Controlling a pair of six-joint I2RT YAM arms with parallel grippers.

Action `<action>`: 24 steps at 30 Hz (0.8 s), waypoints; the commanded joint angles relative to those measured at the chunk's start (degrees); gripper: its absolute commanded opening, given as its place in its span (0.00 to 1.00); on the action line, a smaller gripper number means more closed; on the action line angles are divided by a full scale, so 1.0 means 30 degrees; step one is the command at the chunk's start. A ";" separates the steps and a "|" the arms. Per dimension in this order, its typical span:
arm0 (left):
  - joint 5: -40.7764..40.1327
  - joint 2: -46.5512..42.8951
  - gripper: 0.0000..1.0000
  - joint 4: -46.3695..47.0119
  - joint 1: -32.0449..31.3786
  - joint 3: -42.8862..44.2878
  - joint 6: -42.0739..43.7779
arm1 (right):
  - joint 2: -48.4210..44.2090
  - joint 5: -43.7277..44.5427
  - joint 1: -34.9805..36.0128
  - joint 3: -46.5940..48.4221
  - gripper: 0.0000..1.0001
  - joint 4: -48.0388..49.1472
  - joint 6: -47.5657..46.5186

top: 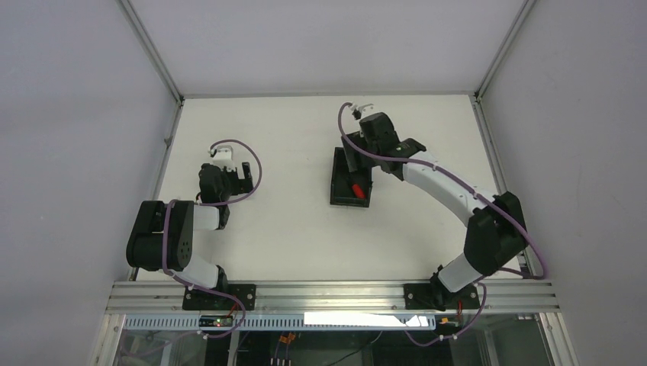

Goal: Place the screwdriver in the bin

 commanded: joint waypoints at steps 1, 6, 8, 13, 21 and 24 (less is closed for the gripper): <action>0.0181 -0.0459 0.99 0.0574 0.0076 -0.0046 -0.0056 | -0.2421 0.2957 -0.1038 -0.0038 0.99 -0.0141 0.1780; 0.0196 -0.0442 0.99 0.0589 0.0075 -0.0046 -0.0056 | -0.4019 0.1092 -0.4975 -0.1505 0.99 -0.0829 0.3445; 0.0185 -0.0445 0.99 0.0583 0.0075 -0.0046 -0.0056 | -0.4421 0.0280 -0.6564 -0.1926 0.99 -0.1206 0.3599; 0.0176 -0.0440 0.99 0.0582 0.0075 -0.0046 -0.0056 | -0.4648 -0.0225 -0.9407 -0.2218 0.99 -0.2245 0.2985; 0.0159 -0.0442 0.99 0.0575 0.0075 -0.0046 -0.0056 | -0.4620 0.0441 -1.0088 -0.2232 0.99 -0.2561 0.2282; 0.0176 -0.0449 0.99 0.0579 0.0075 -0.0045 -0.0056 | -0.4505 0.0658 -1.0206 -0.2380 0.99 -0.2596 0.2196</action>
